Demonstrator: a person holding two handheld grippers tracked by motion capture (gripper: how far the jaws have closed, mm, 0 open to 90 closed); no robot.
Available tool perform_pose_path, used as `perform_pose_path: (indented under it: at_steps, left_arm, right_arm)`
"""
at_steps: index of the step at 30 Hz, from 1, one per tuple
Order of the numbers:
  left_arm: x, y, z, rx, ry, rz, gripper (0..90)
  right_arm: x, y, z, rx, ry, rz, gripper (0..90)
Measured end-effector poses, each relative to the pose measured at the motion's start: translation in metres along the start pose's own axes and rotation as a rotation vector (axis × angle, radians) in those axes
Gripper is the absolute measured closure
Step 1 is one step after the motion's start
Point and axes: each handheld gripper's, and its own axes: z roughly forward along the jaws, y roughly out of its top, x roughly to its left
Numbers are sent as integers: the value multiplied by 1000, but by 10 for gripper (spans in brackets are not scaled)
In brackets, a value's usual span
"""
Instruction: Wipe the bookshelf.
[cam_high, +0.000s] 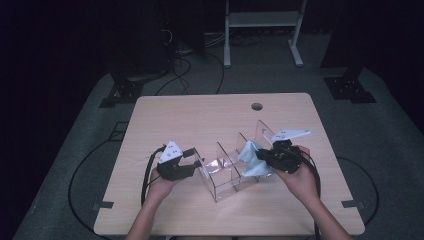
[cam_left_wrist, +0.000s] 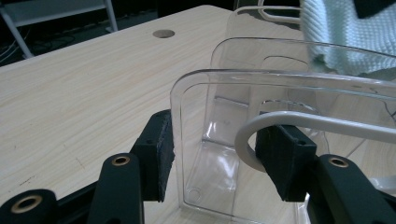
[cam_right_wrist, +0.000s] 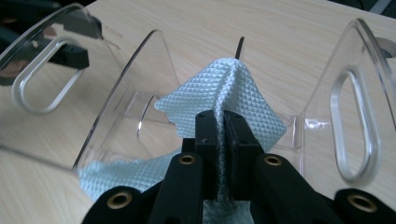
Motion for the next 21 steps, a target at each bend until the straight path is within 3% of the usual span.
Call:
perform_pose_path:
  at_steps: [7, 14, 18, 21]
  left_arm:
    - [0, 0, 0, -1, -1, -7, 473]
    - [0, 0, 0, -3, 0, -10, 473]
    - [0, 0, 1, -4, 2, -18, 473]
    - [-1, 0, 1, -3, 4, -17, 474]
  right_arm:
    - [-5, 16, 14, -7, -10, 13, 846]
    - [6, 17, -16, -60, -5, -14, 846]
    - [18, 13, -35, -75, 33, -22, 846]
    - [31, 8, -38, -76, 77, -28, 846]
